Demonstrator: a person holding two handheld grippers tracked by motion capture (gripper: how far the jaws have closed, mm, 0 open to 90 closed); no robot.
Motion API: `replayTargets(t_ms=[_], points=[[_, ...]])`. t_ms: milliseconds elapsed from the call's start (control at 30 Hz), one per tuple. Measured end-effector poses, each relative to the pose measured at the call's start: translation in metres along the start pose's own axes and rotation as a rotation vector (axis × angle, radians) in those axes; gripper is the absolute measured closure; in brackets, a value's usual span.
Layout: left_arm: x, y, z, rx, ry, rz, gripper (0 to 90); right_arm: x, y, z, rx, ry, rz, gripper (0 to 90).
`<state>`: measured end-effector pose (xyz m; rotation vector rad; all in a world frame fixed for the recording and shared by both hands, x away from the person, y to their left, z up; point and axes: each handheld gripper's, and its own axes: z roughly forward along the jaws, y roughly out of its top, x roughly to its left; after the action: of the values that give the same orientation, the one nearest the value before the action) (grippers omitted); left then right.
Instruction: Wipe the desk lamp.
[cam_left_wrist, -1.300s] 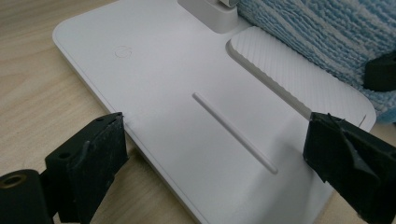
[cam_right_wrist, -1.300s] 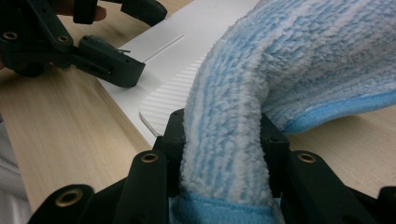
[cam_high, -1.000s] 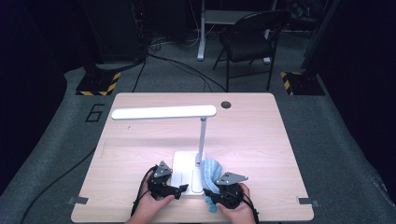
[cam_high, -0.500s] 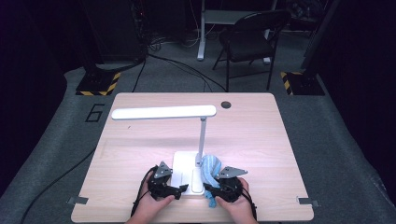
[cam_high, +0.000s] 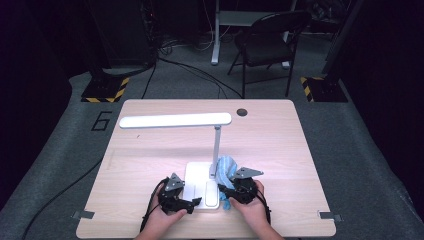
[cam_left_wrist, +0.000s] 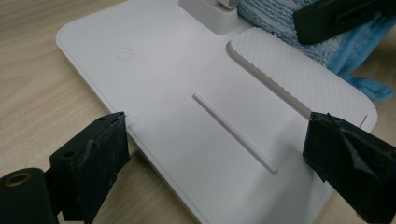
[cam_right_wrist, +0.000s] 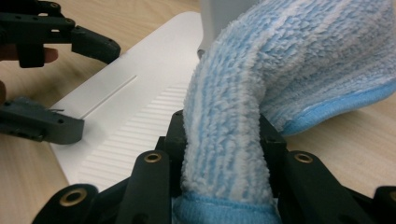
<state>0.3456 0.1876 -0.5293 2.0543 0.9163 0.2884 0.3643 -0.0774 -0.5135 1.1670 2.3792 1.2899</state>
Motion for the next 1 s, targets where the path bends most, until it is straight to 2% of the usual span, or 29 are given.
replayTargets(t_ms=[100,167,267,300,367,500,633,833,1000], points=[[0.000,0.000,0.000,0.002,-0.001,0.001,6.9,-0.002,0.002,0.003,-0.009,-0.010,-0.004,64.8],[0.001,0.000,-0.001,0.010,-0.008,0.002,7.0,-0.003,0.003,0.003,-0.012,-0.018,0.013,64.7],[0.001,0.000,0.000,-0.002,-0.007,-0.010,6.8,-0.003,0.003,0.003,-0.015,-0.027,-0.004,64.7],[0.002,0.000,0.000,0.006,-0.004,-0.003,6.9,-0.003,0.003,0.004,-0.024,-0.037,-0.011,64.7],[0.002,0.000,0.000,0.006,-0.012,-0.022,7.1,-0.003,0.002,0.002,-0.028,-0.044,-0.025,64.6],[0.002,0.000,0.000,0.006,-0.010,-0.027,7.1,-0.004,0.002,-0.004,-0.038,-0.051,-0.014,64.5],[0.002,0.000,0.000,0.007,-0.010,-0.026,7.1,-0.007,0.000,-0.013,-0.047,-0.073,-0.029,64.5],[0.002,0.000,0.001,0.006,-0.010,-0.029,7.2,-0.017,-0.001,-0.027,-0.063,-0.106,-0.024,64.3],[0.003,0.000,0.001,0.007,-0.011,-0.030,7.1,-0.023,-0.001,-0.037,-0.073,-0.116,0.011,64.2]])
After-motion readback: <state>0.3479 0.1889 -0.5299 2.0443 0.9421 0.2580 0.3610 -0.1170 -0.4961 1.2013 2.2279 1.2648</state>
